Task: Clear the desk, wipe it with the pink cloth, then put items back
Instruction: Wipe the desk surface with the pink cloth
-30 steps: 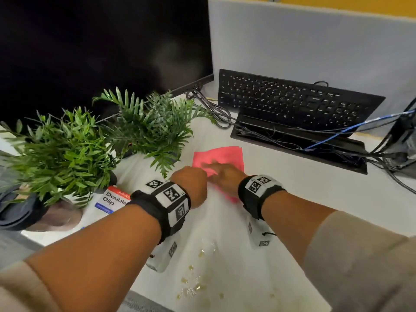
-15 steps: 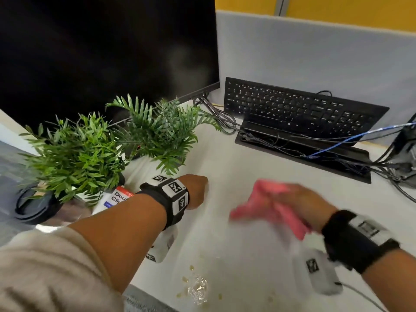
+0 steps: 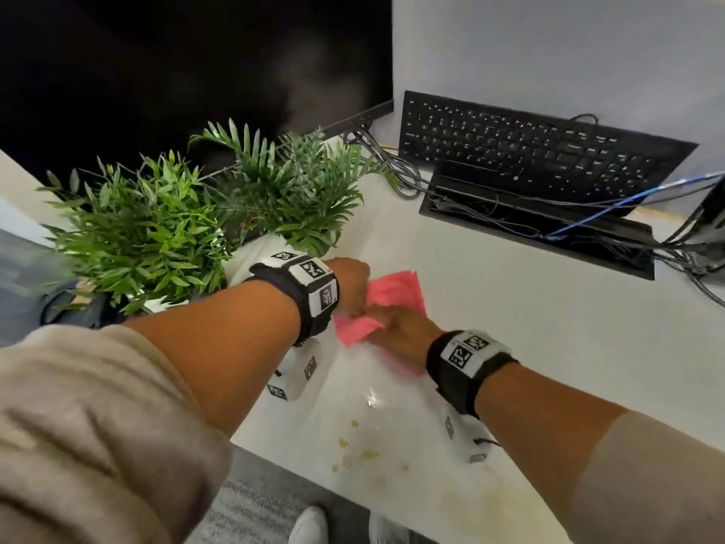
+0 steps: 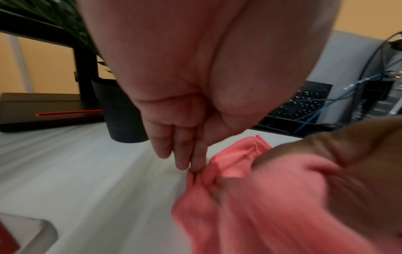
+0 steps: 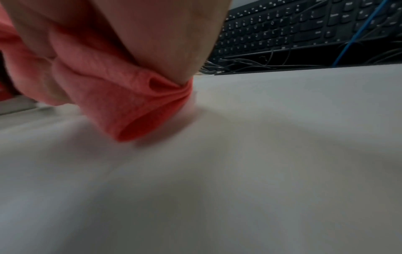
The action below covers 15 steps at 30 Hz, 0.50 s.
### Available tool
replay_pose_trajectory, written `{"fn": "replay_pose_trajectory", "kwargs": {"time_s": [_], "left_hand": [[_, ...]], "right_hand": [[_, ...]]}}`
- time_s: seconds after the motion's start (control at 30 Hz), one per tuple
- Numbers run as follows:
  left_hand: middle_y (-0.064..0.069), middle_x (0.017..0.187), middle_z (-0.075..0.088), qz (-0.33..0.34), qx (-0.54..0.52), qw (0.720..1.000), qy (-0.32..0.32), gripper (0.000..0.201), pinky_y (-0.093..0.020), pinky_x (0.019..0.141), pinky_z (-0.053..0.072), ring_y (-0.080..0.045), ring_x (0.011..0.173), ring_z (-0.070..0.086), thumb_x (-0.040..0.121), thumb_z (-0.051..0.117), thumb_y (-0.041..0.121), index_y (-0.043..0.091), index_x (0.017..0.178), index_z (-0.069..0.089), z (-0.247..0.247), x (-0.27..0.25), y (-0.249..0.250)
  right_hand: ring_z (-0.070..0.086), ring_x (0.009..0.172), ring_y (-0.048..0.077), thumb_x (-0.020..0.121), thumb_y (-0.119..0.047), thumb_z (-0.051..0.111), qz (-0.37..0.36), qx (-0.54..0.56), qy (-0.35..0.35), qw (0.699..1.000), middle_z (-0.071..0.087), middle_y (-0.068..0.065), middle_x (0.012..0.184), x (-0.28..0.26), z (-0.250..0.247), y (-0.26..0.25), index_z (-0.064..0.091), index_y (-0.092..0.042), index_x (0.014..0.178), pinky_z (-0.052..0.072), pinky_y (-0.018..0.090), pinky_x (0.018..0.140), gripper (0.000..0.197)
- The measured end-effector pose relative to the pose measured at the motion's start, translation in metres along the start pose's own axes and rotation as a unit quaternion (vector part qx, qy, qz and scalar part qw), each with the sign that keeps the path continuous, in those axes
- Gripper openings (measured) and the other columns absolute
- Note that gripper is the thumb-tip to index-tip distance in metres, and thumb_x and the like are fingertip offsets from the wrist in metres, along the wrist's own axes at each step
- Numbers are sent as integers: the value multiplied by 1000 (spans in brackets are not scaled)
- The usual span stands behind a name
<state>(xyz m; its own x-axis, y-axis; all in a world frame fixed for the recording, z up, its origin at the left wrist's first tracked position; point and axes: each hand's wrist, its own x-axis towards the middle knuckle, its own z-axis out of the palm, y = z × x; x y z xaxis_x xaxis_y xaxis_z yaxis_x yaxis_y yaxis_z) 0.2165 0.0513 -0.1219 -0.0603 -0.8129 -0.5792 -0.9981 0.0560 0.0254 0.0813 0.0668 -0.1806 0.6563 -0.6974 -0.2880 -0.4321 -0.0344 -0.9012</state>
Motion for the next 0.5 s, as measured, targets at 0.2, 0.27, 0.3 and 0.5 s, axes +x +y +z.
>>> {"fn": "replay_pose_trajectory", "kwargs": {"time_s": [0.2,0.27,0.3,0.5], "left_hand": [[-13,144,48,65,56,995,-43,41,-33,108,37,-29,132,47,99,40,12,4,138,47,10,-4,7],[-11,150,41,76,72,993,-56,43,-30,110,30,-26,138,40,101,39,14,5,143,41,12,-4,5],[-11,150,41,77,76,992,-60,43,-30,110,31,-26,138,40,100,40,14,5,143,41,13,-4,4],[-13,142,50,76,59,995,-37,40,-34,104,39,-29,129,49,99,41,14,4,137,47,11,-3,-4]], "right_hand": [[49,118,5,86,-45,61,87,-133,-220,962,52,-8,131,-80,22,6,61,-28,117,41,21,100,35],[58,110,4,92,-25,57,118,-73,-220,966,61,-2,125,-100,19,-7,62,-15,119,45,19,95,29],[65,95,2,93,-7,53,132,12,-212,968,70,2,107,-107,11,-16,63,-1,112,49,14,85,22],[66,102,38,70,-38,73,158,145,189,958,73,21,98,-100,-86,-17,73,-11,99,48,53,99,40]]}}
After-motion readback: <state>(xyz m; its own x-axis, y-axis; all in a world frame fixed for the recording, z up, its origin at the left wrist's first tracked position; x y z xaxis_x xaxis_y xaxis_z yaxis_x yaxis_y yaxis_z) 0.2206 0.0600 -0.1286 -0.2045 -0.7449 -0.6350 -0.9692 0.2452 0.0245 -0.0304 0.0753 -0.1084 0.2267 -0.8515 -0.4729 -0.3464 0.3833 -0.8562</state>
